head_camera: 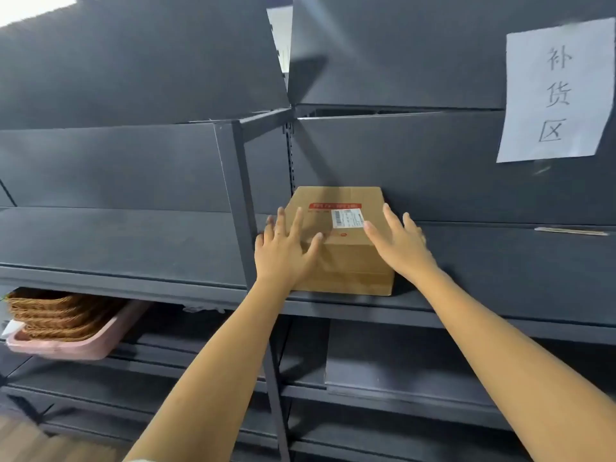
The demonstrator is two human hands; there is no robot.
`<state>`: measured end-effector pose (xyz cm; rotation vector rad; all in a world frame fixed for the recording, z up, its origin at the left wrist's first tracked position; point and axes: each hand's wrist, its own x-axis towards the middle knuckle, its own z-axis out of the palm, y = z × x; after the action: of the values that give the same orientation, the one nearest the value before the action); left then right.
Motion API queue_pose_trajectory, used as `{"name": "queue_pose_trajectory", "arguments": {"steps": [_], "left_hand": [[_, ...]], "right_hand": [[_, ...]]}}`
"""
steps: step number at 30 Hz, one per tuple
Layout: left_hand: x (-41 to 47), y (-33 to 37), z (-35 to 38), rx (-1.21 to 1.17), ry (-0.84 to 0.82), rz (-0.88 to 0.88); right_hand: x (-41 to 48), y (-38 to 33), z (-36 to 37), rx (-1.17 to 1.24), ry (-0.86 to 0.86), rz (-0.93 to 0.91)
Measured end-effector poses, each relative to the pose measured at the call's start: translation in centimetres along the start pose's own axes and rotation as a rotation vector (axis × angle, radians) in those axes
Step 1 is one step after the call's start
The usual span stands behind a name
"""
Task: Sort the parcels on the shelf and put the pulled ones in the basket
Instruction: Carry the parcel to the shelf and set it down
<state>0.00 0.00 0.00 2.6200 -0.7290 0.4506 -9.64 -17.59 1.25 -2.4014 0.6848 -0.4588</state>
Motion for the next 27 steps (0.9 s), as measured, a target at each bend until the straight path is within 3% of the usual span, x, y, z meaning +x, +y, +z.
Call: {"name": "queue_pose_trajectory", "arguments": {"steps": [9,15,20,23,27], "left_hand": [[8.2,0.0,3.0,0.048,-0.050,0.064],[11.2,0.1,3.7,0.093,-0.157,-0.156],[12.3,-0.9,4.9,0.114,-0.358,-0.335],[12.6,-0.9,5.3,0.167,-0.358,-0.323],[12.5,-0.6,5.1,0.169,-0.334,-0.320]], "right_hand": [[7.2,-0.7,1.5,-0.156,-0.041,-0.076],[10.2,0.0,1.5,-0.144,-0.106,0.038],[10.8,1.7,1.9,0.082,-0.222,0.192],[10.7,2.3,2.4,0.378,-0.232,0.226],[11.0,2.9,2.4,0.579,-0.228,0.255]]}}
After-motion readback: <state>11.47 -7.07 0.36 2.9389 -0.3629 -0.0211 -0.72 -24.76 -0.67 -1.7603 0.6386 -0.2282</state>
